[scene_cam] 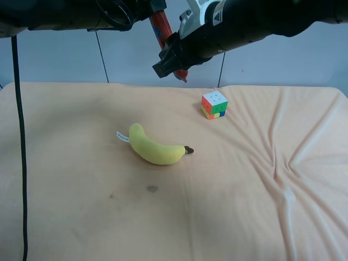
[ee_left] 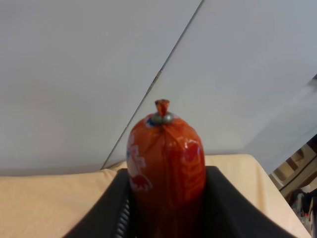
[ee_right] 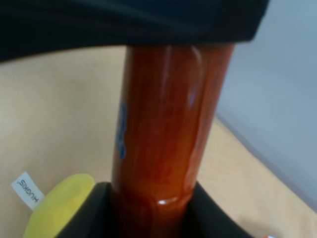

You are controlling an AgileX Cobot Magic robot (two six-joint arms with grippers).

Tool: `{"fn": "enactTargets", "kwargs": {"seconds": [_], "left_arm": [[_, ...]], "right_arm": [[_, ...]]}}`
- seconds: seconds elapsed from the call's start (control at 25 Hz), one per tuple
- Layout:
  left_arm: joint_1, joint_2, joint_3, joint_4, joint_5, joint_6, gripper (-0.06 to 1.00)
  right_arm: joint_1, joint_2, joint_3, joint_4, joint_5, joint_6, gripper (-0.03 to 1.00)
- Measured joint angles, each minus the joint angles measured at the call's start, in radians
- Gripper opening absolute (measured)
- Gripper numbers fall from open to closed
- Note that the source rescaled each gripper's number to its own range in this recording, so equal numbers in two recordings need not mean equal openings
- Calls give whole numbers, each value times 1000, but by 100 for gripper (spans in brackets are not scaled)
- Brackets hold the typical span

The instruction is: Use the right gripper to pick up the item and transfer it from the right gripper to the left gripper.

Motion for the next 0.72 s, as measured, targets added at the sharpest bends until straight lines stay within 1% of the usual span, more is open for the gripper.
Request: {"fn": "enactTargets", "kwargs": {"seconds": [0.56, 0.72], "left_arm": [[0, 0, 0, 10, 0, 0, 0], [0, 0, 0, 13, -8, 0, 0]], "right_arm": [[-1, 0, 0, 0, -1, 0, 0], [-1, 0, 0, 0, -16, 2, 0]]}}
